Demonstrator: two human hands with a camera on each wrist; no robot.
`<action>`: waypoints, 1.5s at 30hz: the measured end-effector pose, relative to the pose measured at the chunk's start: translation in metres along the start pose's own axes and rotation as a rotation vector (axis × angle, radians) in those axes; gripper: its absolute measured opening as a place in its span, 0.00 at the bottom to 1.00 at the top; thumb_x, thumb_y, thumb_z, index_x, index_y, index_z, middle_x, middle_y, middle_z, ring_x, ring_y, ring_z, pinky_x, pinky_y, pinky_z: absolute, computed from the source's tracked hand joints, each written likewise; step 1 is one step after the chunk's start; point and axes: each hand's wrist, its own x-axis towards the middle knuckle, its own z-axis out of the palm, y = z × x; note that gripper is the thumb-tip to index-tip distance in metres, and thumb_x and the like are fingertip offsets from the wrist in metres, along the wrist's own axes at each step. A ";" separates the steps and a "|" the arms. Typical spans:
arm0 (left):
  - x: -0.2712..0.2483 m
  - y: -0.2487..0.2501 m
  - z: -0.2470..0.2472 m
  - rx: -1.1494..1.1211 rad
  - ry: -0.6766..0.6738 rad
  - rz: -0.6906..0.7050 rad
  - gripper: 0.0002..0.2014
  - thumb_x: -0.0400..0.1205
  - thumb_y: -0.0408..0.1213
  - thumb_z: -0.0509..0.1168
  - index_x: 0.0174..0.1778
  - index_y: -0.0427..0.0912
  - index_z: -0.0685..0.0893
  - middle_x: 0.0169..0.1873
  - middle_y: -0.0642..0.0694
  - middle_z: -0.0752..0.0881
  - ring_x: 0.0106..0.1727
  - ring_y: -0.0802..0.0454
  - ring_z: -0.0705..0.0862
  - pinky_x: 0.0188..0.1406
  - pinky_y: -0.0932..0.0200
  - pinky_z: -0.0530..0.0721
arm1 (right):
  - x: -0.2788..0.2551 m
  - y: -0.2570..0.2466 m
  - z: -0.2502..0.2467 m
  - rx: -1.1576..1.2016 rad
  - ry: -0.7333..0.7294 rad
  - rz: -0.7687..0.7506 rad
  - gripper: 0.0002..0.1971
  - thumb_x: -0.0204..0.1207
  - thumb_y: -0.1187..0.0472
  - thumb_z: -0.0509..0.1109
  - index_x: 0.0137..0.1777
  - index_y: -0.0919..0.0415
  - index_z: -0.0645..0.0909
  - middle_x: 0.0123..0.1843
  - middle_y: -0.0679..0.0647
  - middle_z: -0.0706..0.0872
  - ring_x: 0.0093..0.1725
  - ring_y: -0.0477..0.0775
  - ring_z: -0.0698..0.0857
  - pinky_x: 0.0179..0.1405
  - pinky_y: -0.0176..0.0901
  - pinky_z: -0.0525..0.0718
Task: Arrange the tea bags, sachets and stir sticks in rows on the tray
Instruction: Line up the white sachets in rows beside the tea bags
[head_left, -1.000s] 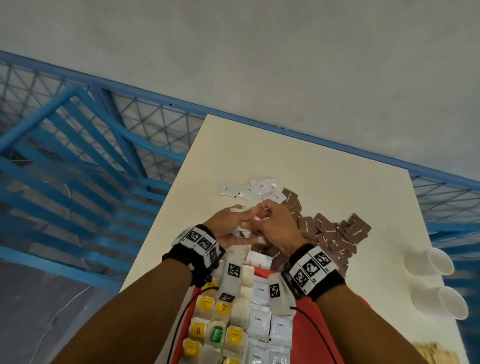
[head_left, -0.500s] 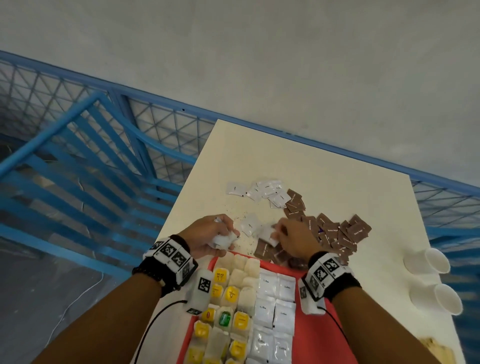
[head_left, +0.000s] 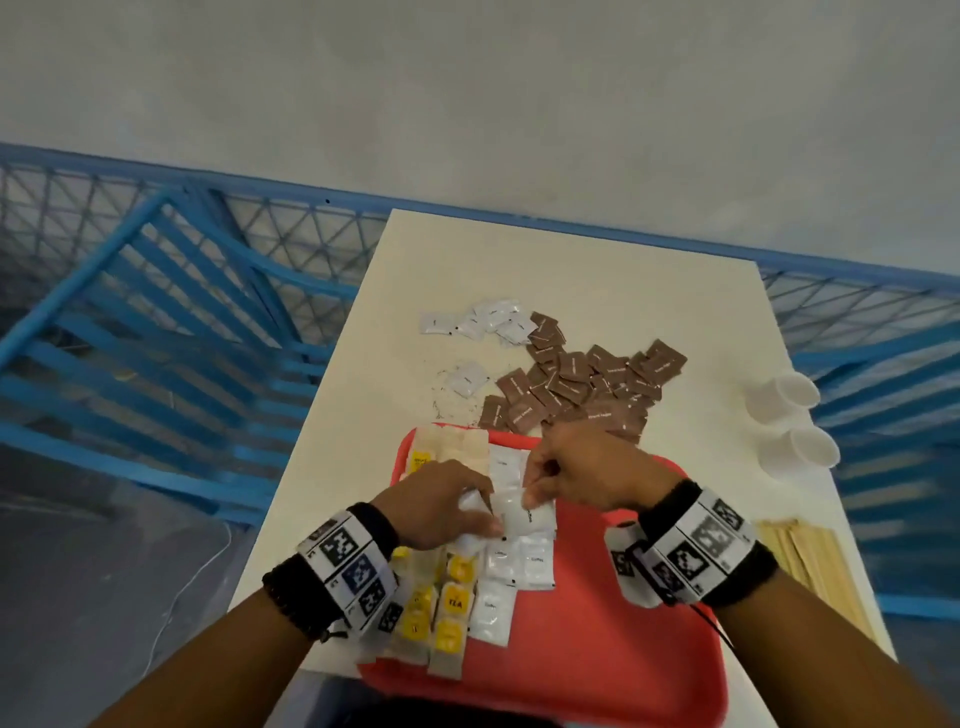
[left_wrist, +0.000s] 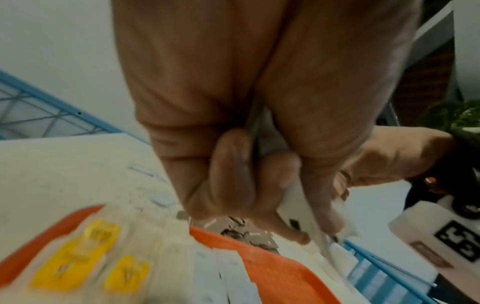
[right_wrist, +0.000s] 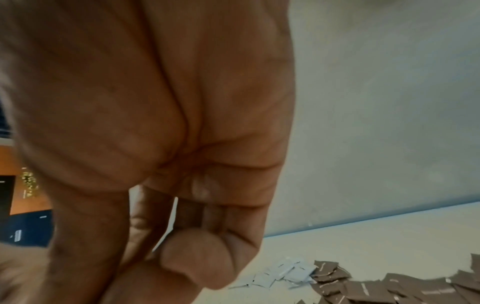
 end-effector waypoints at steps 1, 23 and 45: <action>-0.005 -0.001 0.008 -0.014 0.000 -0.007 0.15 0.75 0.60 0.74 0.48 0.55 0.89 0.47 0.55 0.89 0.51 0.53 0.85 0.54 0.50 0.82 | -0.004 -0.001 0.004 0.021 0.000 -0.011 0.07 0.72 0.53 0.80 0.44 0.56 0.91 0.40 0.44 0.90 0.37 0.38 0.84 0.40 0.35 0.81; -0.040 0.012 0.081 -0.814 -0.013 -0.176 0.04 0.80 0.40 0.75 0.39 0.52 0.92 0.23 0.53 0.78 0.21 0.56 0.68 0.20 0.64 0.64 | -0.062 0.005 0.128 1.178 0.450 0.332 0.08 0.77 0.56 0.76 0.45 0.62 0.89 0.39 0.54 0.91 0.31 0.43 0.81 0.27 0.32 0.76; -0.028 -0.022 0.106 0.180 -0.440 -0.161 0.19 0.83 0.44 0.70 0.71 0.49 0.84 0.73 0.49 0.81 0.74 0.51 0.77 0.75 0.56 0.74 | -0.062 0.058 0.191 0.688 0.262 0.576 0.17 0.76 0.54 0.78 0.26 0.59 0.86 0.22 0.50 0.84 0.19 0.44 0.75 0.24 0.32 0.76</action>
